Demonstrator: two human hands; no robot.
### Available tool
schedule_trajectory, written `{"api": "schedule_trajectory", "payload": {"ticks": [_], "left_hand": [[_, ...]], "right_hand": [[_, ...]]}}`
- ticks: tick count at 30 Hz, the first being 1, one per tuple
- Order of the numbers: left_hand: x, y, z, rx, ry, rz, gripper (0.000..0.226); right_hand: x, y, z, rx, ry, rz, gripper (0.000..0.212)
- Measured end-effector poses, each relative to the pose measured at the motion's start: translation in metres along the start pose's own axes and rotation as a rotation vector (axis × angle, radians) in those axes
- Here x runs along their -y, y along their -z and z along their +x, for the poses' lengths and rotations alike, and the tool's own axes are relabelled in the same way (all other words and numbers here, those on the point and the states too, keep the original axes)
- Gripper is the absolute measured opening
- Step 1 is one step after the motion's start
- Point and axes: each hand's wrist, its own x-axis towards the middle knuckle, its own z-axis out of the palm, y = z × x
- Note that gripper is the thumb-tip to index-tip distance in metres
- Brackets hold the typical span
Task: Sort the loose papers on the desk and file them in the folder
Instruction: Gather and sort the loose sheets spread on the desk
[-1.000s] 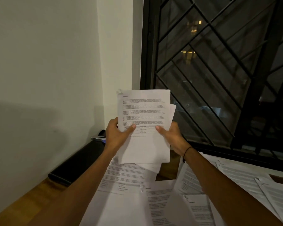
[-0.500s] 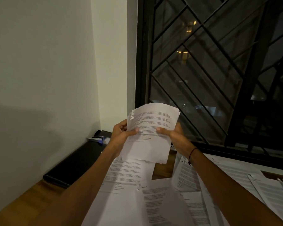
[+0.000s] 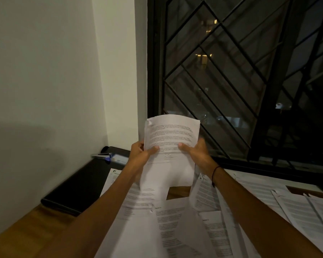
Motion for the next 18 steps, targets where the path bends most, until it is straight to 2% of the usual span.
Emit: {"api": "schedule_trajectory", "payload": {"ticks": [8,13,18], "left_hand": [[0.009,-0.008,0.006,-0.005,0.014,-0.036,0.042],[0.026,-0.006,0.005,0.032,0.09,0.02,0.038],[0.024,0.005,0.006,-0.051,-0.035,0.02,0.037]], "right_hand": [[-0.014,0.011,0.003,-0.021,-0.066,-0.066,0.016],[-0.031,0.008,0.001,0.031,-0.054,-0.144,0.027],[-0.038,0.007,0.0,0.008,-0.034,-0.152,0.03]]}}
